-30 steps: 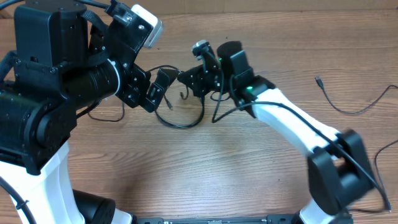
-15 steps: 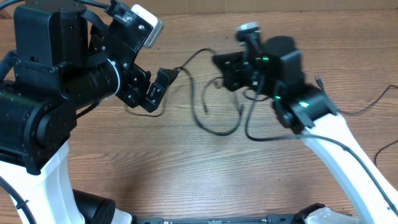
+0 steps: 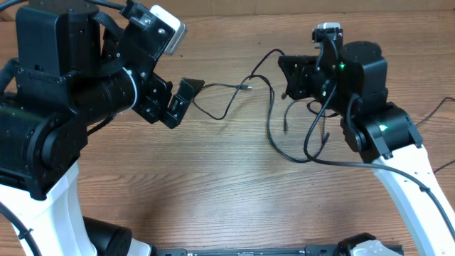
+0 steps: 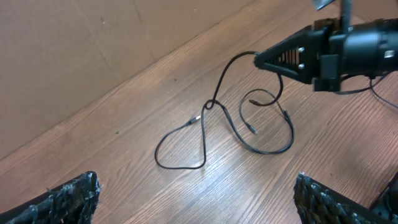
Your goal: Untangle cables
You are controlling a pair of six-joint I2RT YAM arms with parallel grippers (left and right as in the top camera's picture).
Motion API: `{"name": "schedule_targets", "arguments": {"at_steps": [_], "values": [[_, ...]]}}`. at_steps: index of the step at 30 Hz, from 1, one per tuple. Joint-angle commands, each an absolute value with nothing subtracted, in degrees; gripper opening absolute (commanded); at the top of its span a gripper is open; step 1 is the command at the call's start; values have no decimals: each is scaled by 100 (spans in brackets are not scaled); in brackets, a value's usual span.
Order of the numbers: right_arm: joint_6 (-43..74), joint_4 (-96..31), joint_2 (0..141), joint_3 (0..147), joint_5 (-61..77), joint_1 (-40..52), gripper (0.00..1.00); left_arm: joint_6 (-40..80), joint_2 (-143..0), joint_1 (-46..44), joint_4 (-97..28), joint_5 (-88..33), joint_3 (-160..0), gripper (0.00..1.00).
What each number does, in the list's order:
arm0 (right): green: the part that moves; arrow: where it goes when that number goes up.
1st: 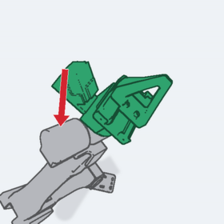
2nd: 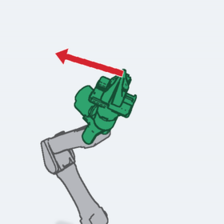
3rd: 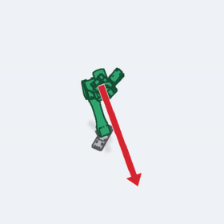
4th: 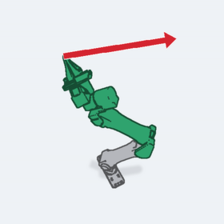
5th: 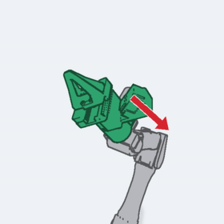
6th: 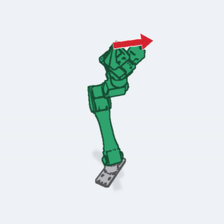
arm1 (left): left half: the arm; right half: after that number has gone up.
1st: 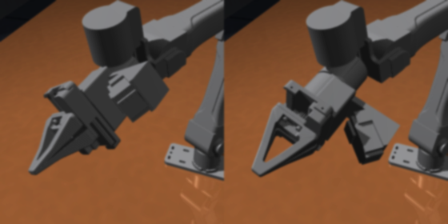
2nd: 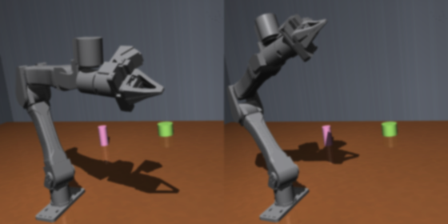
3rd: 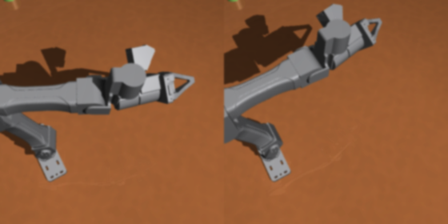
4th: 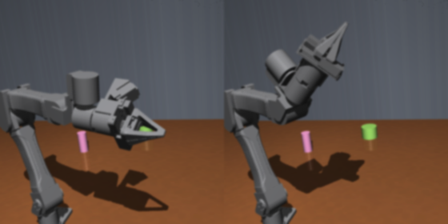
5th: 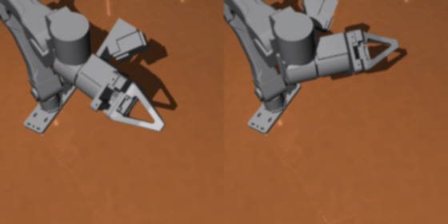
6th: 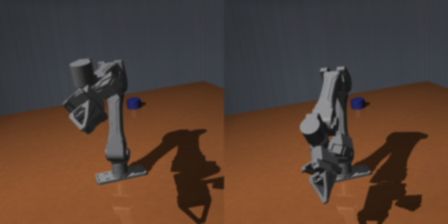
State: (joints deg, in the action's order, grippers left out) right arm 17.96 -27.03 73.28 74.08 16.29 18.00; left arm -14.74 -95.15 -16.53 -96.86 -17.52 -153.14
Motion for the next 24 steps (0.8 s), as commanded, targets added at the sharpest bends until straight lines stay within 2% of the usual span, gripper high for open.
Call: {"name": "schedule_targets", "arguments": {"at_steps": [1,12,17,24], "values": [[1826,-2488,6884,7509,2040,1787,4,-1372,-9524,-1675,-9677,-1739,-15342,100],[1826,-2453,6589,7509,2386,1789,4,-1369,-9524,-1675,-9336,-1765,-15342,100],[1824,-2445,6589,7509,2412,1789,4,-1380,-9564,-1678,-9653,-2043,-15297,100],[1828,-2324,6578,7509,2502,1789,4,-1463,-9736,-1693,-9666,-2038,-14114,100]]}}
